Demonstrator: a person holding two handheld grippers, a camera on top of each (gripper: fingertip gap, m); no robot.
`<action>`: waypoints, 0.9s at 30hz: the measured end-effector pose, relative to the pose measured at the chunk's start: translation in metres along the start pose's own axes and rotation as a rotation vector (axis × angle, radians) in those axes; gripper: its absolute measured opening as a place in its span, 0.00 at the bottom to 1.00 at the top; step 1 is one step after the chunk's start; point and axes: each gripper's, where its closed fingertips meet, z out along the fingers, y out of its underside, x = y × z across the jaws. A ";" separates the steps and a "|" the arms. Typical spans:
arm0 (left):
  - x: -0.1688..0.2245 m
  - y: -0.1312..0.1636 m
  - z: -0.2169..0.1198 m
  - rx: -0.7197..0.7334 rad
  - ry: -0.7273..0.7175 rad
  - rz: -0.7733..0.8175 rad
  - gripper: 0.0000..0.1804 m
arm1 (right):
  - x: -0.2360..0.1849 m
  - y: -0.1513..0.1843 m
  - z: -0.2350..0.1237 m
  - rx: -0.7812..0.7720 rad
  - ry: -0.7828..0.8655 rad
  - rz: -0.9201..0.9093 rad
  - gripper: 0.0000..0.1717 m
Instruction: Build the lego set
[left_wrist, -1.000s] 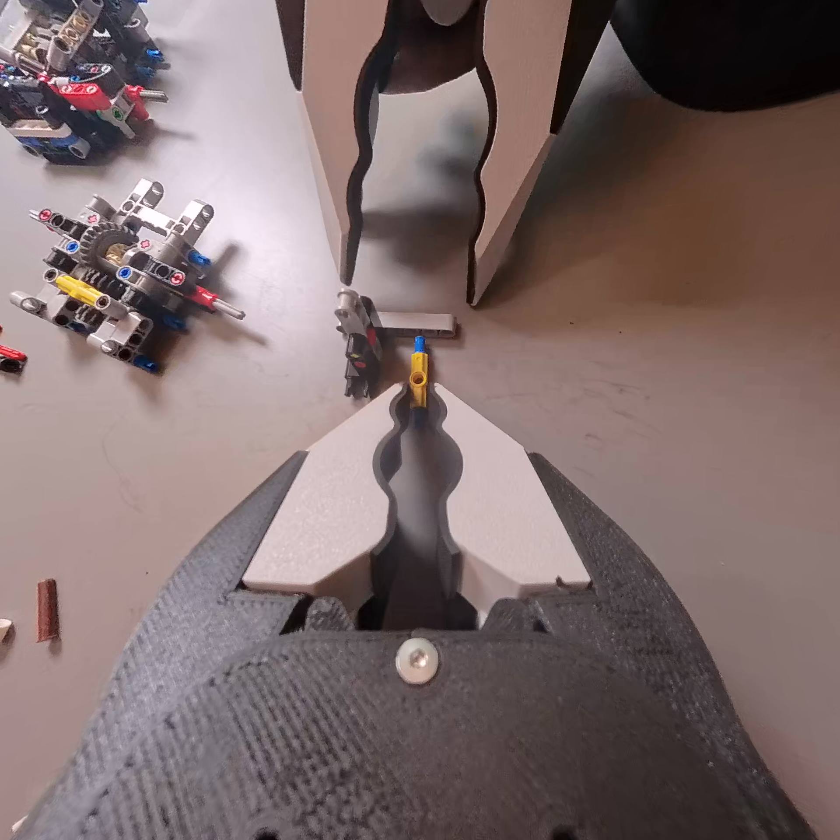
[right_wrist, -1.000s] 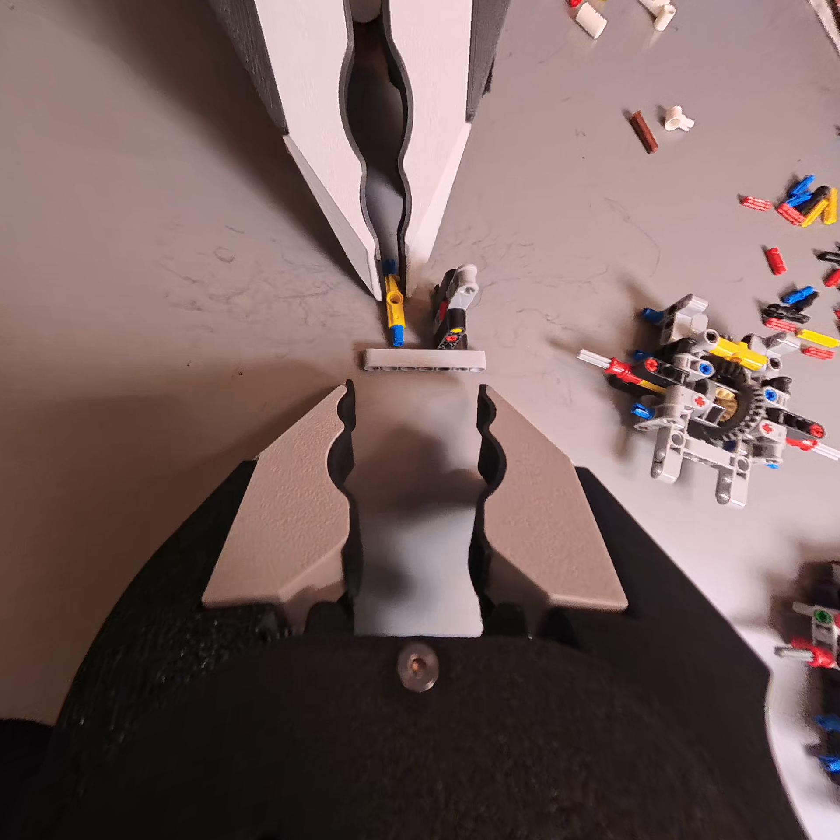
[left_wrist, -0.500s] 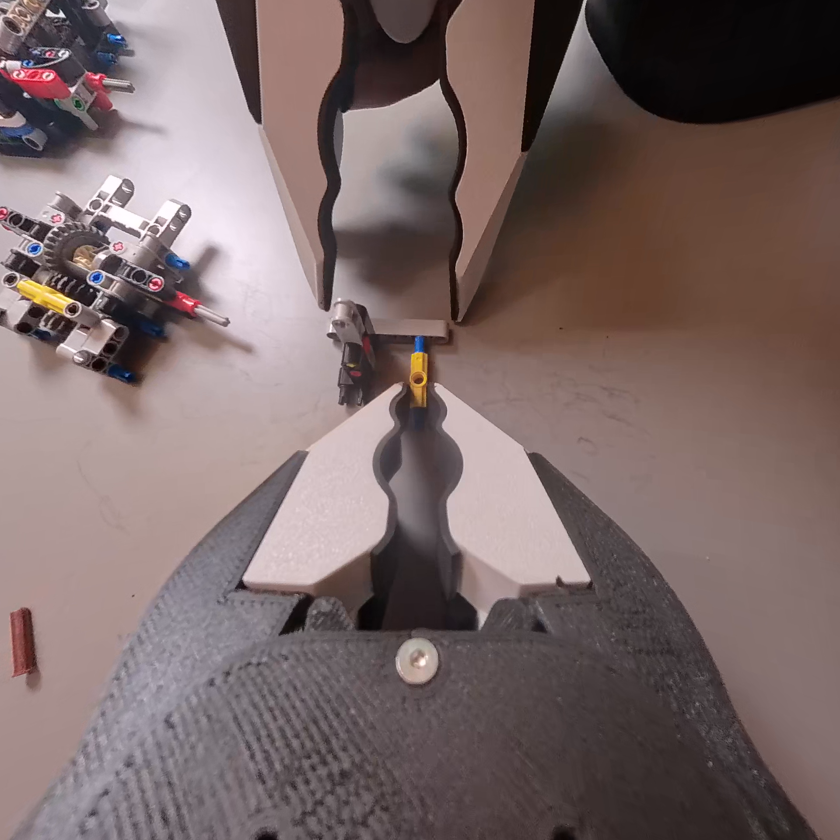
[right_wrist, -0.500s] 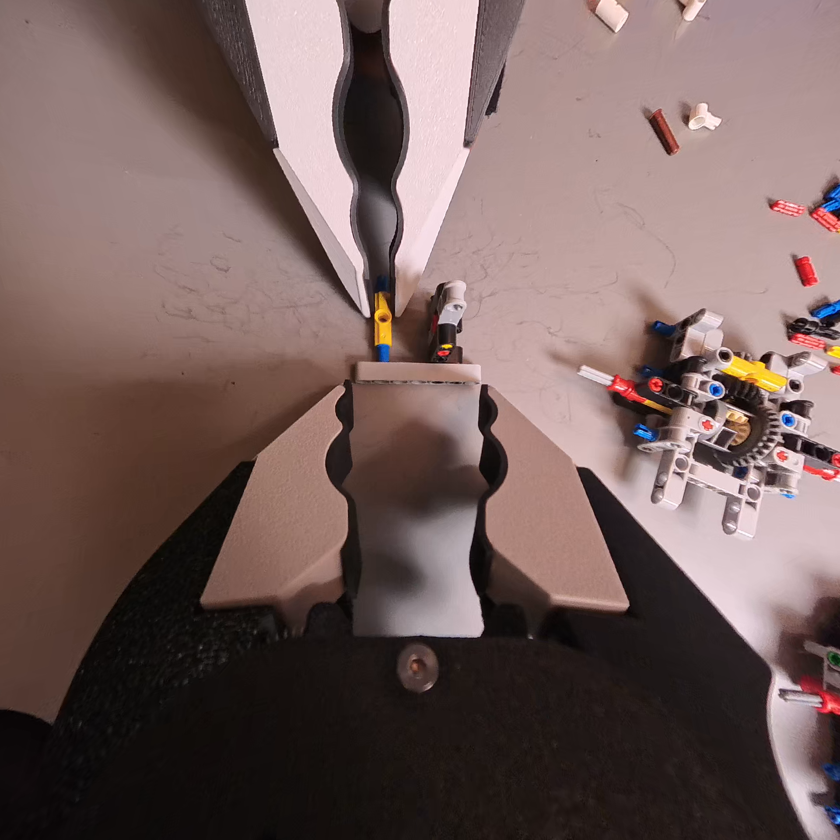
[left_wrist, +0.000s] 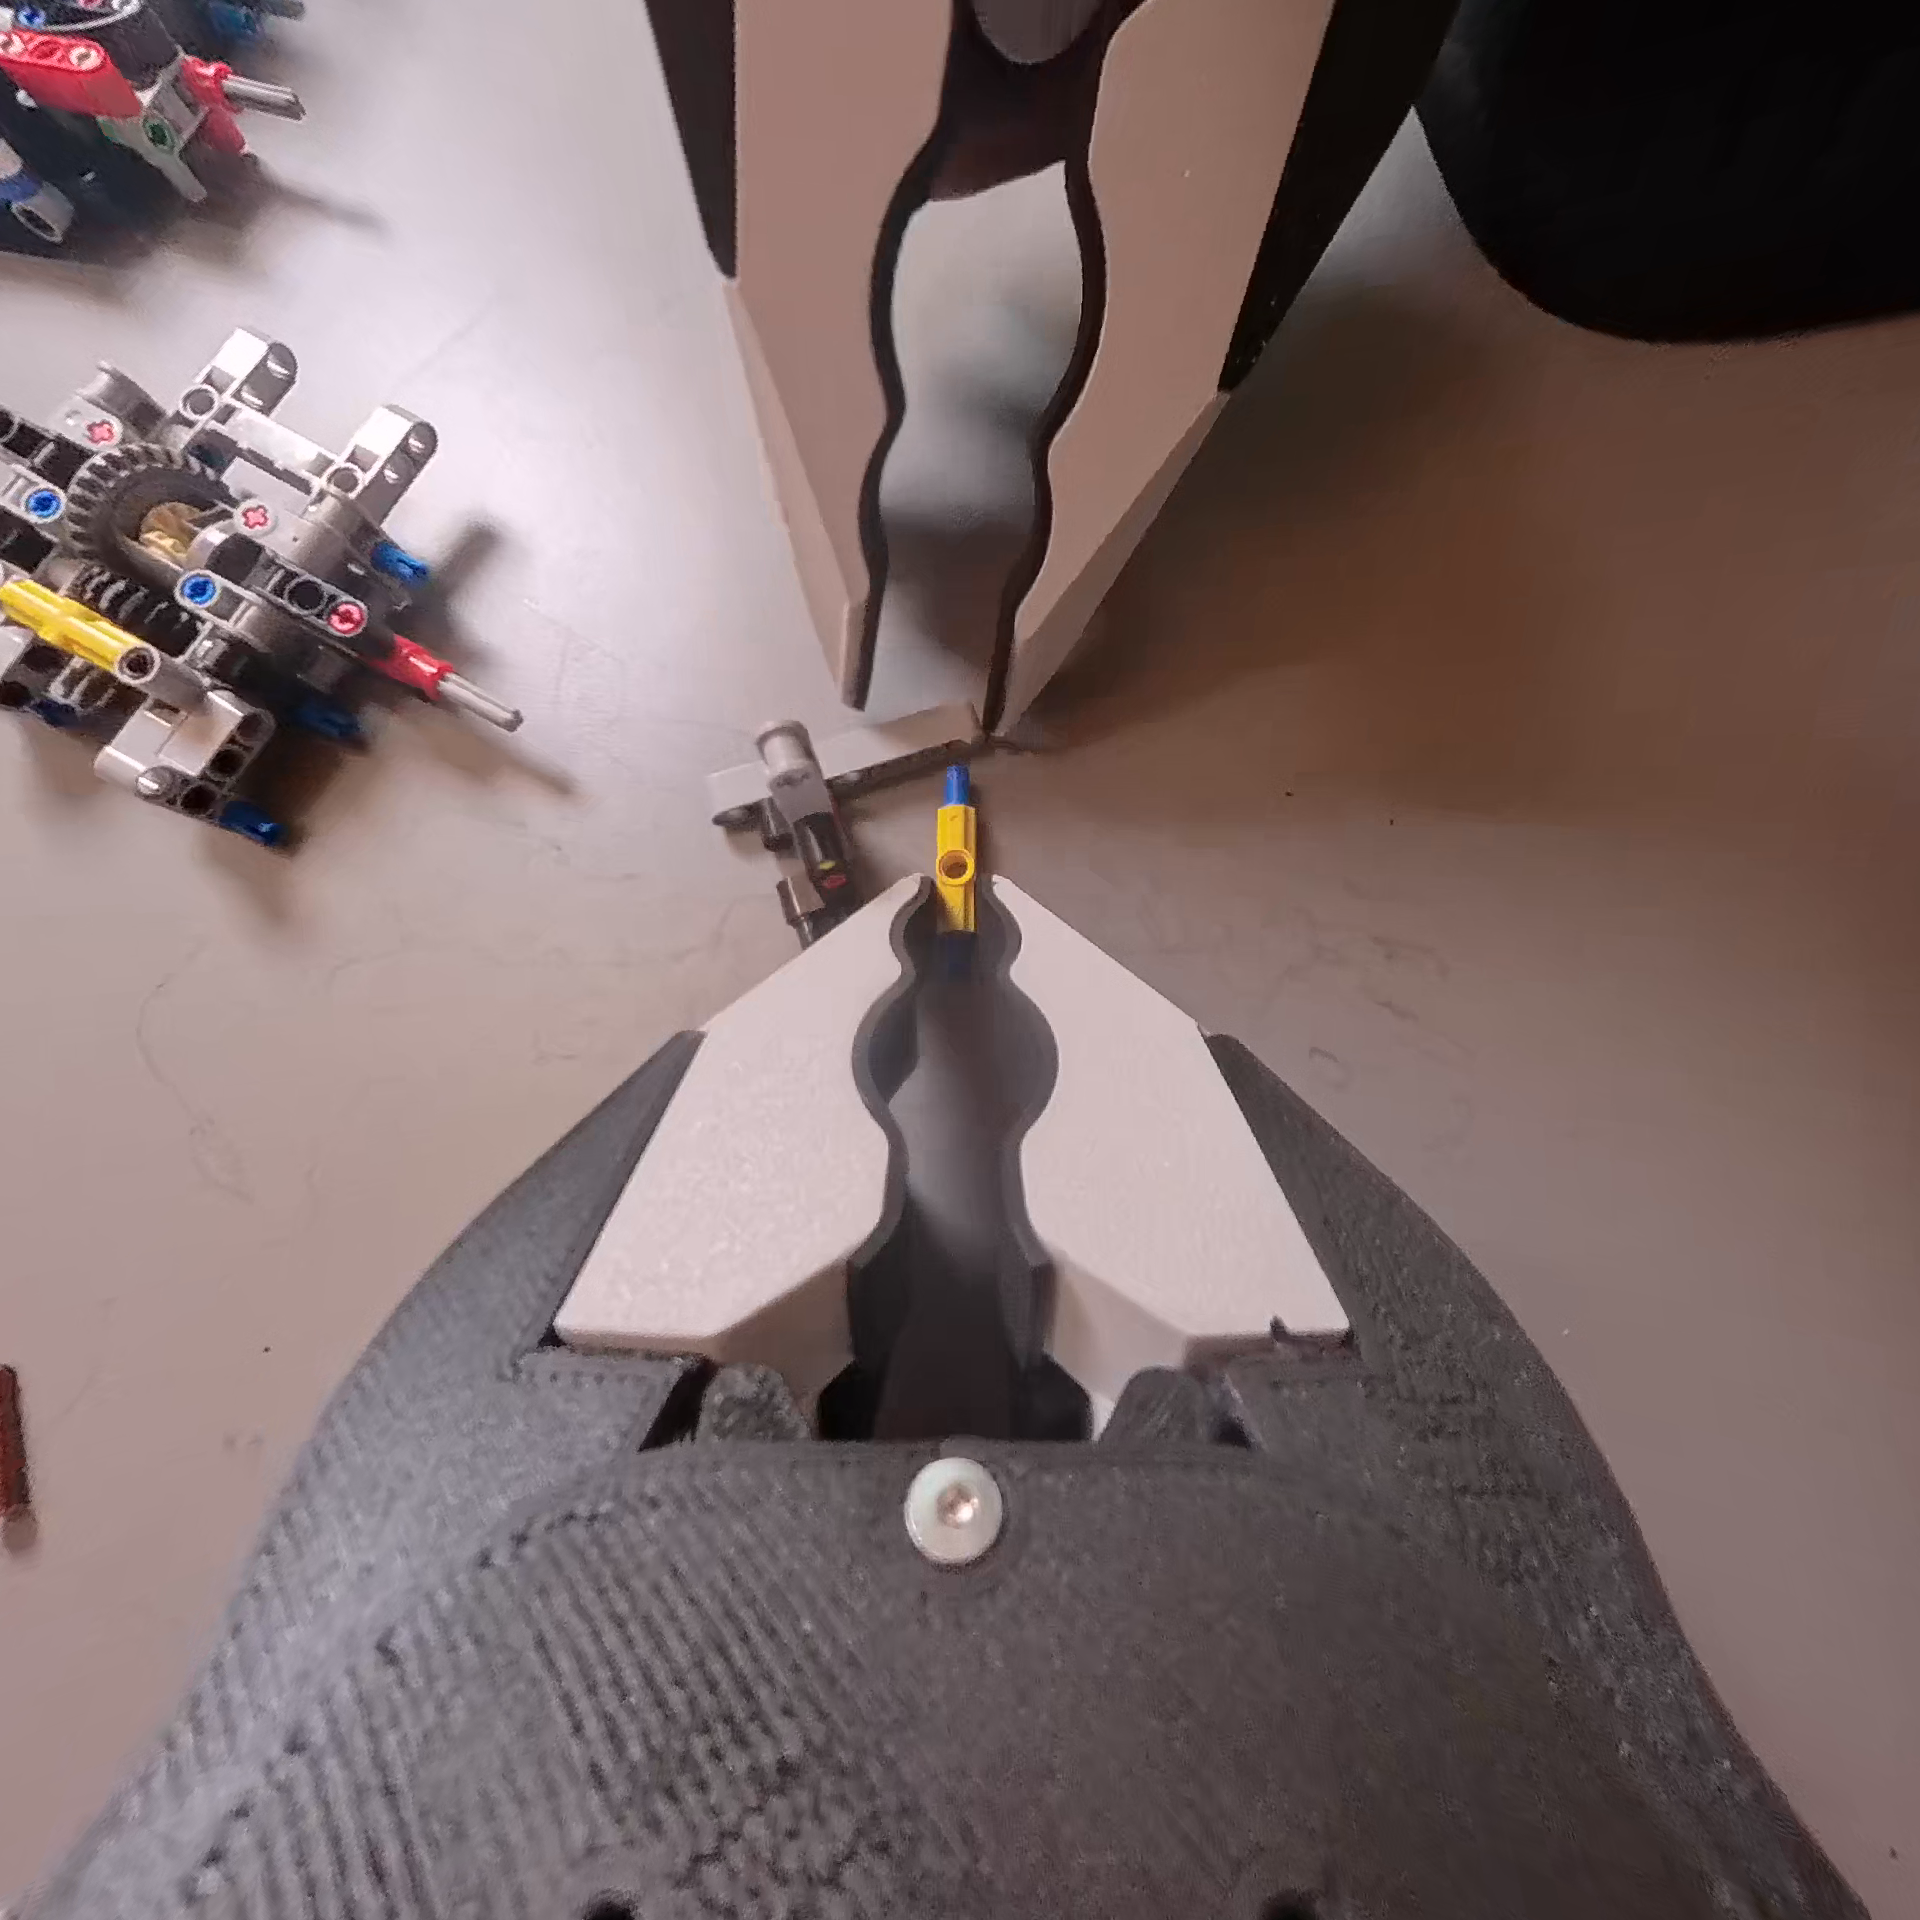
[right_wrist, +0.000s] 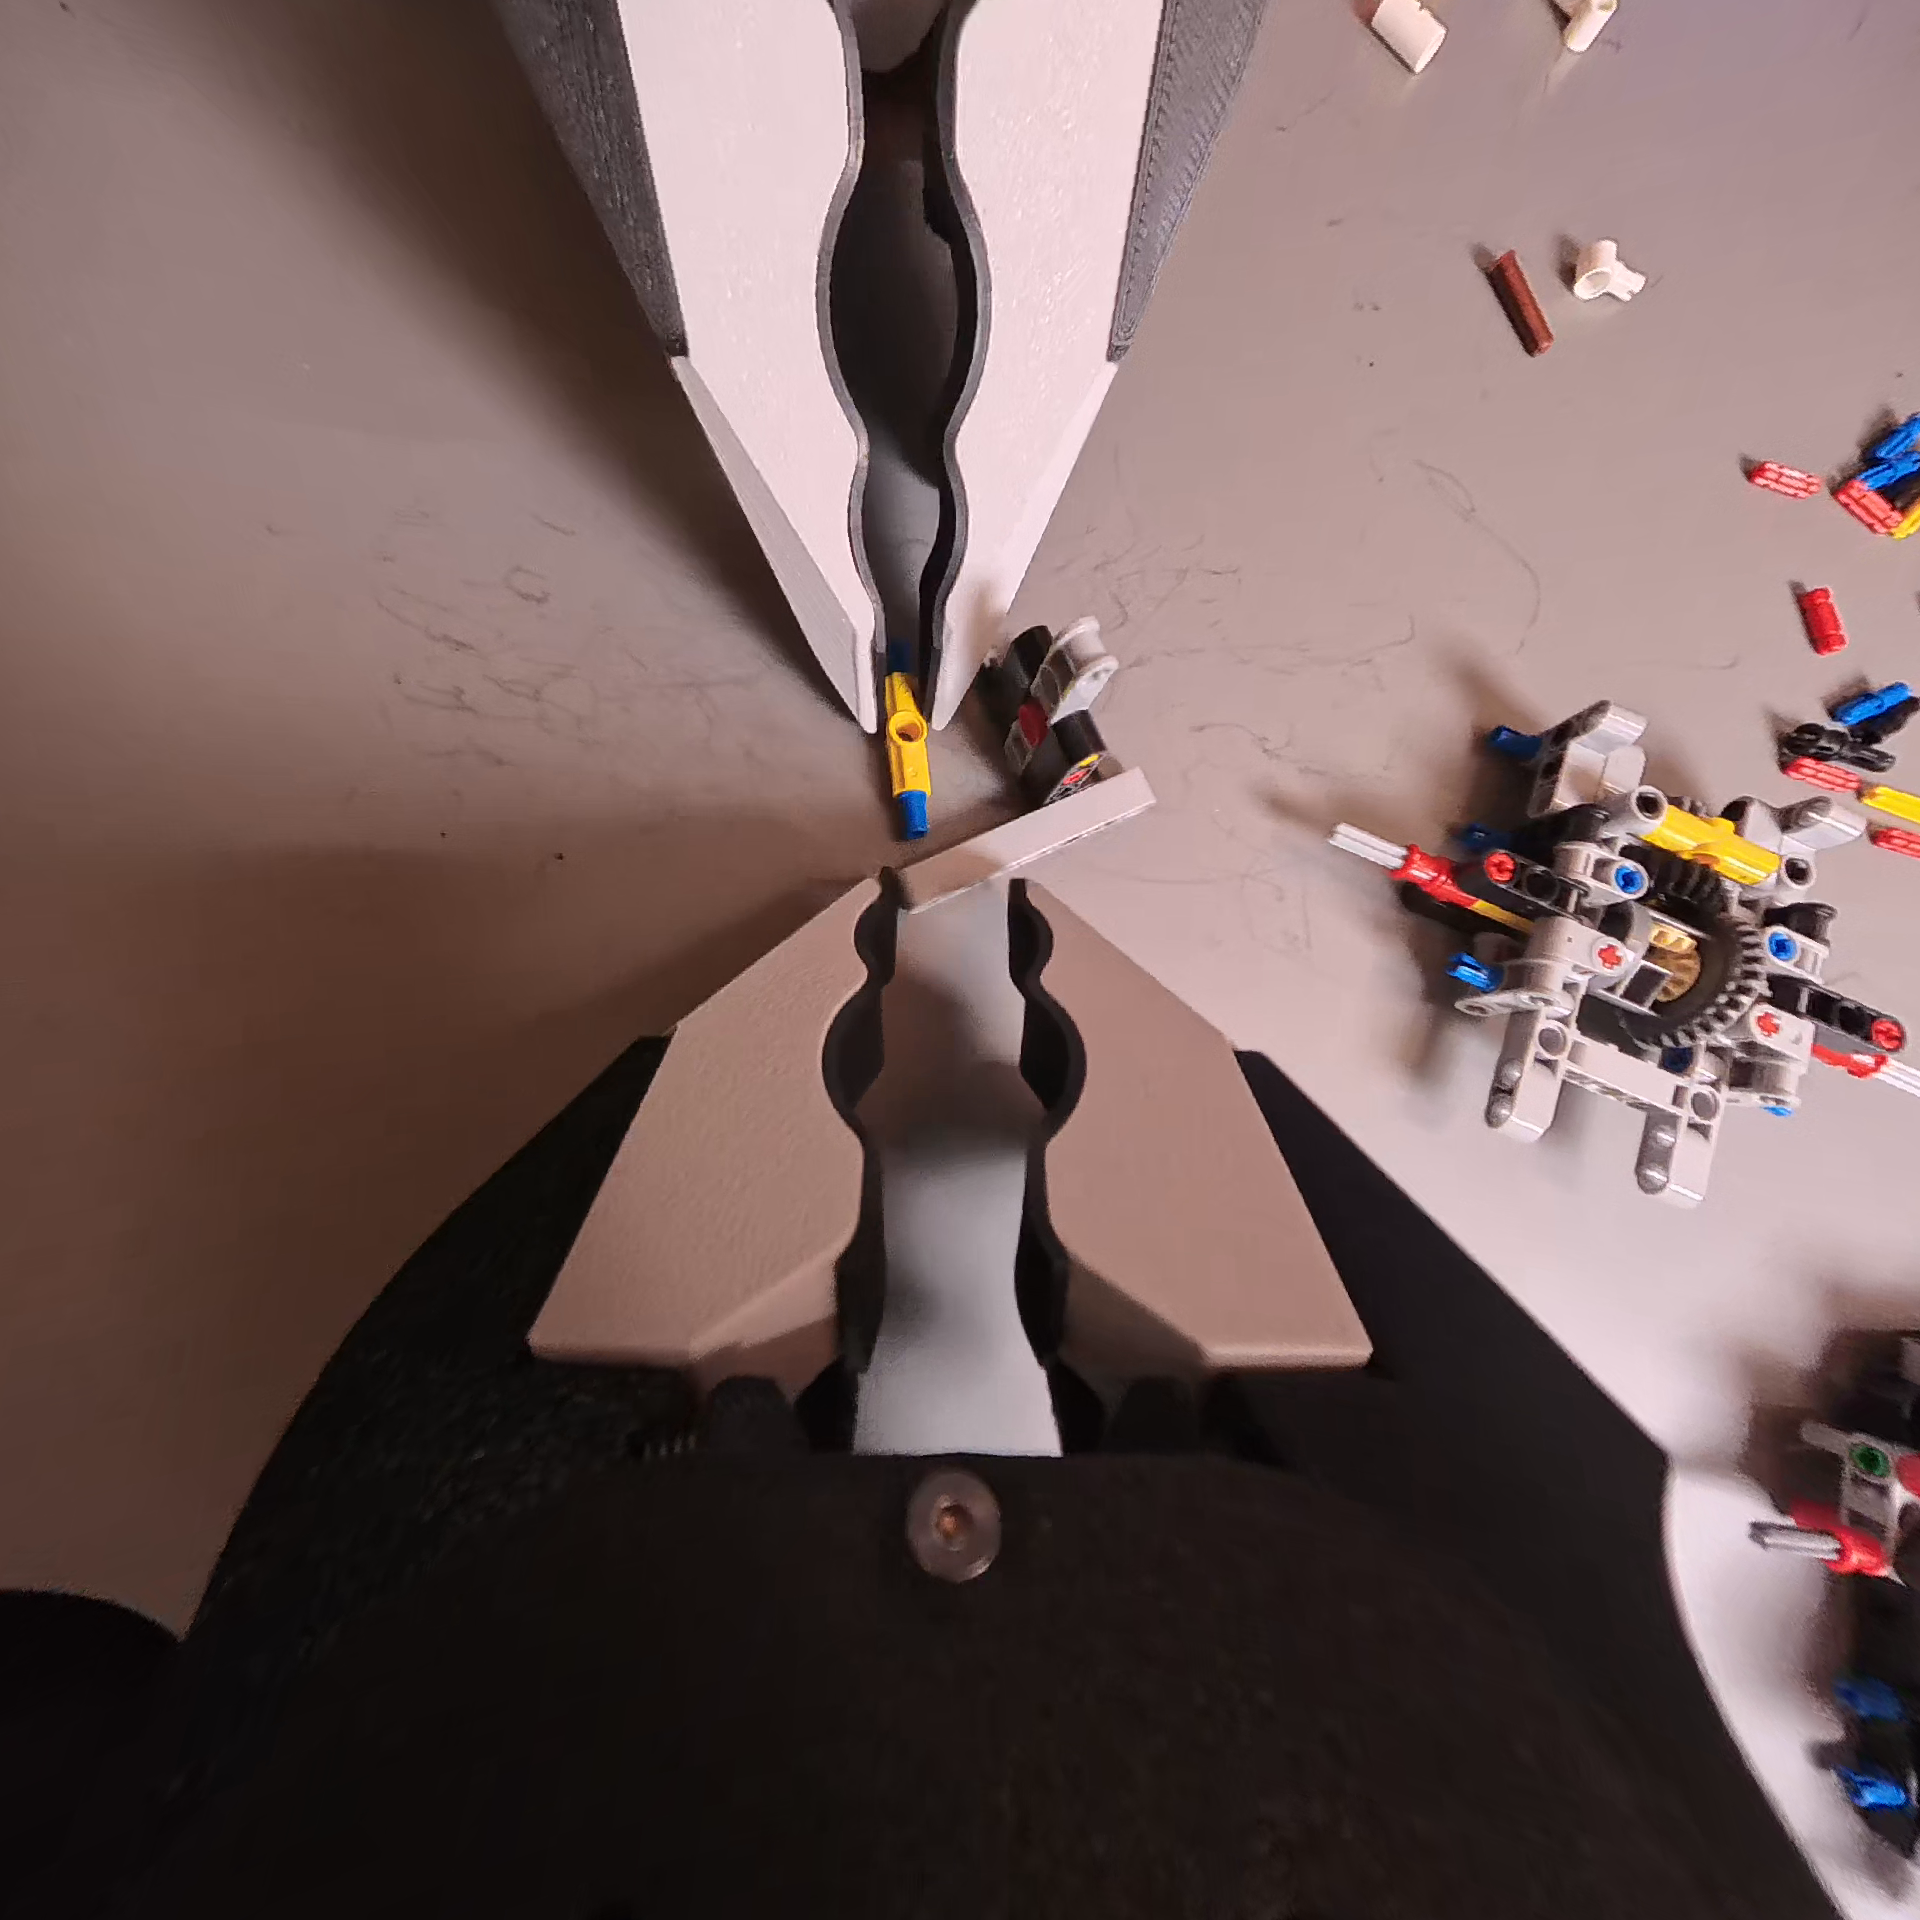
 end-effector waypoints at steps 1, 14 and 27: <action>0.000 0.000 0.000 -0.002 -0.004 -0.008 0.03 | -0.001 0.000 0.000 -0.005 0.002 0.000 0.10; -0.005 -0.001 0.001 -0.030 -0.057 -0.157 0.03 | -0.001 0.000 0.005 -0.060 0.034 0.061 0.05; -0.006 -0.001 0.000 -0.047 -0.028 -0.226 0.03 | -0.002 0.000 0.005 -0.055 0.035 0.046 0.04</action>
